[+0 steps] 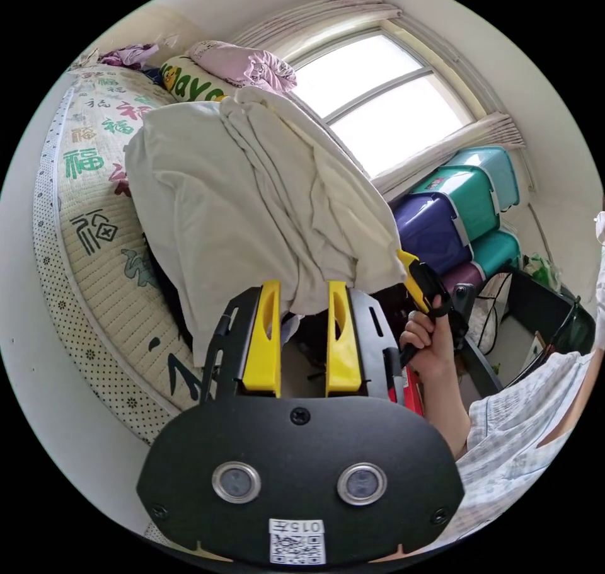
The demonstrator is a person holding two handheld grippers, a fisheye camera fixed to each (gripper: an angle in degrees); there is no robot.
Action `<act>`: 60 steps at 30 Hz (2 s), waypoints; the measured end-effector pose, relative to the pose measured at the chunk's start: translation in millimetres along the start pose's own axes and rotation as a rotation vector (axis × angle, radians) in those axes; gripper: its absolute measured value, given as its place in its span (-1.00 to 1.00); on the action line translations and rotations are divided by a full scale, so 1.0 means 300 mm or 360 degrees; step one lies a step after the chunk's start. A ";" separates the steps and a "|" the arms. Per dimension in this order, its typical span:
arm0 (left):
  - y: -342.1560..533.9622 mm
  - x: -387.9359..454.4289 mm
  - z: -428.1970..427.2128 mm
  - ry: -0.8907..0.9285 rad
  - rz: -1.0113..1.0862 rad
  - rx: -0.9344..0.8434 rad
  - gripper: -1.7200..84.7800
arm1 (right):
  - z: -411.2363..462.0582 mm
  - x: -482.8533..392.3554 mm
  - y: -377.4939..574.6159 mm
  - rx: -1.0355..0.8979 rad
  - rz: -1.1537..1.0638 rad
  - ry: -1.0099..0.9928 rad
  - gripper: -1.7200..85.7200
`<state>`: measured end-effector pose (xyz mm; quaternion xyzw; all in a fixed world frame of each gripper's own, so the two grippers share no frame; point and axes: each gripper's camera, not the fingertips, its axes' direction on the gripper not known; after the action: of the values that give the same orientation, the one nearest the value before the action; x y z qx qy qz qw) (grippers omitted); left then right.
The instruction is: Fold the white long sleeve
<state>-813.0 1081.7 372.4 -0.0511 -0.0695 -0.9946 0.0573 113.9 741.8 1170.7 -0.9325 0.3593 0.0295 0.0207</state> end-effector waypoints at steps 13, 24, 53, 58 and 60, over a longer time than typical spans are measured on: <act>0.240 -0.131 -0.040 0.0109 0.0035 0.0156 -0.96 | -0.256 0.022 -0.062 0.0138 0.0094 -0.0081 -0.96; 0.521 0.058 -1.006 0.0456 0.0543 0.0833 -0.98 | -0.714 -0.364 -0.147 0.0619 -0.0212 -0.0516 -0.96; 1.371 -0.206 -2.907 -0.0460 0.0490 0.1474 -0.97 | -0.069 -0.822 -0.263 0.0321 -0.0460 -0.0938 -0.97; 1.786 -0.756 -2.595 -0.0501 -0.0082 0.0968 -0.97 | 0.217 -0.455 0.192 -0.0291 -0.0336 -0.0512 -0.97; 1.935 -0.951 -2.462 -0.0541 -0.0359 0.0836 -0.97 | 0.349 -0.343 0.349 -0.0538 -0.0245 -0.0372 -0.97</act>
<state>-530.0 434.7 -309.6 -0.1917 -0.3374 -0.9200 -0.0545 -36.7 739.2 1071.7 -0.9376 0.2722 0.1955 -0.0922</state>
